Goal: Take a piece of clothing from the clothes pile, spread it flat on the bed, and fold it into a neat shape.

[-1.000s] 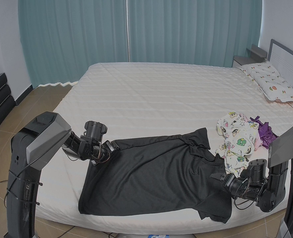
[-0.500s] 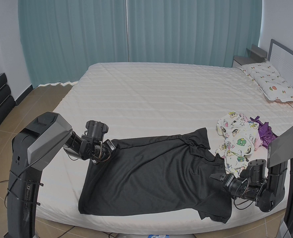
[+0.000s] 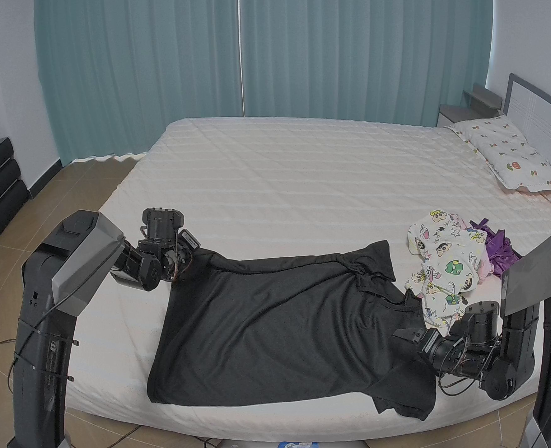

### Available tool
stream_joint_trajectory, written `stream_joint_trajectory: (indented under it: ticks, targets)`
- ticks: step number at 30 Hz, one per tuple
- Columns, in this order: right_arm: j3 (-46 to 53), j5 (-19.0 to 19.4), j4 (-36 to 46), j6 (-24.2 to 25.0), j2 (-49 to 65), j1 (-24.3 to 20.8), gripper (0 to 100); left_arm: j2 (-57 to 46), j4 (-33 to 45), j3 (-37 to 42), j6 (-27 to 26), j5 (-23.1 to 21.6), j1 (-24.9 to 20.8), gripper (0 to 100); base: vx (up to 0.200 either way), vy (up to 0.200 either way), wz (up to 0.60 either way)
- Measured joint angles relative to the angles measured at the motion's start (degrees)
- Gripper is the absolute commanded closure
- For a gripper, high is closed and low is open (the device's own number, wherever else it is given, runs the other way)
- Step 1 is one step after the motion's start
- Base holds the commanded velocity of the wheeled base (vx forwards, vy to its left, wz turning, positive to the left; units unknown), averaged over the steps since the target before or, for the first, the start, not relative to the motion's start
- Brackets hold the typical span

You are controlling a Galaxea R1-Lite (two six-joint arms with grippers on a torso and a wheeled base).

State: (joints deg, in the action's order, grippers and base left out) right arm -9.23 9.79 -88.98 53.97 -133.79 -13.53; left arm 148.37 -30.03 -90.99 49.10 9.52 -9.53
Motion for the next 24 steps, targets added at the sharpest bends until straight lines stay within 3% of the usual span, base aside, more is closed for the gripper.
stream_joint_trajectory:
  ticks: [7, 17, 18, 24]
  targets:
    - [-0.05, -0.05, 0.0, 0.11, -0.68, -0.29, 0, 4.3, -0.6, -6.52, 0.07, 4.19, 1.82, 100, 0.0, 0.0, 0.0]
    - [-0.05, -0.11, 0.0, 0.17, -0.94, -0.49, 0, 6.73, -0.46, -9.06, 0.35, 4.3, 2.67, 100, 0.0, 0.0, 0.0]
    - [-0.02, -0.11, 0.0, 0.17, -0.94, -0.52, 0, 6.79, -0.51, -9.12, 0.38, 4.29, 2.68, 0, 0.0, 0.0, 0.0]
    - [-0.02, -0.11, 0.0, 0.37, -0.89, -0.6, 0, 7.03, -0.07, -10.85, 3.66, 4.27, 3.69, 0, 0.0, 0.0, 0.0]
